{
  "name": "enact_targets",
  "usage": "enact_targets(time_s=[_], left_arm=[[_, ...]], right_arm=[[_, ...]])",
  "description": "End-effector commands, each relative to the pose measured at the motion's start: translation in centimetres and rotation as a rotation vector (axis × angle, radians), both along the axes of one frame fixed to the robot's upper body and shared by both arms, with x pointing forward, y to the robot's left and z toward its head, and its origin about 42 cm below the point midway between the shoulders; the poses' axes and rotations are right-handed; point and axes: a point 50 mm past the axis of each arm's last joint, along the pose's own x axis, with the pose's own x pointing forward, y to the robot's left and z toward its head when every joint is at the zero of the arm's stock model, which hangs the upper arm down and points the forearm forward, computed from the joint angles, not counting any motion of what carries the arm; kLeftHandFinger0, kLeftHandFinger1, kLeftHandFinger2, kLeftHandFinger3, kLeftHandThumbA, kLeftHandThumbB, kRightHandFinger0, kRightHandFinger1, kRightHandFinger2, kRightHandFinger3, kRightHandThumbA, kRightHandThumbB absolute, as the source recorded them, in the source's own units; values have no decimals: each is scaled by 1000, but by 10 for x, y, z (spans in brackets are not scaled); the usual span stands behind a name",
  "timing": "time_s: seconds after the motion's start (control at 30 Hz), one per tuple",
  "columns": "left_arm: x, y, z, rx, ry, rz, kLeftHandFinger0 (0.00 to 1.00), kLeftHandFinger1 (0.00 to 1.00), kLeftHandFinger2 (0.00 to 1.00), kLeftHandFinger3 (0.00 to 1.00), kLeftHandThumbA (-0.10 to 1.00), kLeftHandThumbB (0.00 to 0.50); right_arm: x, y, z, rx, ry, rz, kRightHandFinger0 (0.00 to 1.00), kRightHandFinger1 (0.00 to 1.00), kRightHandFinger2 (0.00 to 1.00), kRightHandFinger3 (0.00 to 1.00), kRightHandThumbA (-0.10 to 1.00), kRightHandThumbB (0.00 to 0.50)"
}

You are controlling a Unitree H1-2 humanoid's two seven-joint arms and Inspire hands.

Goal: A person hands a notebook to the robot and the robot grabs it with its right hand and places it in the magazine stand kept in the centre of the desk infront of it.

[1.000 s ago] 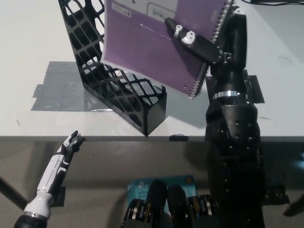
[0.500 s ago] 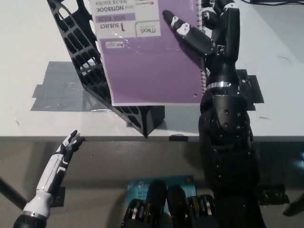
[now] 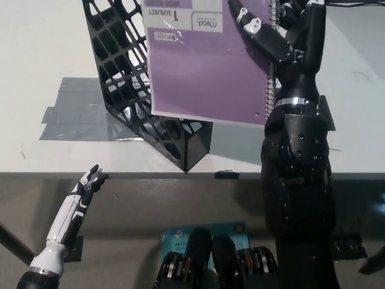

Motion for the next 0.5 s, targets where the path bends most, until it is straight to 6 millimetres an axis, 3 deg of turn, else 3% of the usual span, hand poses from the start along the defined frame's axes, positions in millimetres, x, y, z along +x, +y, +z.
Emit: enact_targets(time_s=[0.0,0.1,0.2,0.23,0.3,0.37,0.4,0.43,0.47], left_arm=[[14,-3,21,20,-89,-37,1000,1000,1000,1000,1000,500],[14,-3,21,17,-88,-37,1000,1000,1000,1000,1000,500],[14,-2,21,19,-90,-36,1000,1000,1000,1000,1000,500],[14,-2,21,14,-89,-35,1000,1000,1000,1000,1000,500],[14,-2,21,13,-88,-35,1000,1000,1000,1000,1000,500],[13,-1,21,18,-89,-32,1000,1000,1000,1000,1000,500],[13,-1,21,18,-89,-32,1000,1000,1000,1000,1000,500],[13,-2,20,13,-88,-32,1000,1000,1000,1000,1000,500],[13,-2,20,12,-88,-32,1000,1000,1000,1000,1000,500]], right_arm=[[-13,5,54,89,-203,21,0,0,214,56,900,26],[-17,-1,62,129,-223,14,0,0,195,24,877,63],[-24,-5,72,156,-253,3,0,0,126,2,854,69],[-31,-11,83,186,-289,7,0,0,11,0,874,73],[-36,-17,91,175,-324,-7,0,0,0,0,908,54],[-42,-23,100,191,-355,-12,0,0,0,0,913,72],[-45,-25,104,195,-367,-15,55,0,0,0,916,56],[-49,-29,110,191,-387,-28,267,0,0,0,925,55],[-50,-30,112,198,-398,-22,108,0,0,0,918,55]])
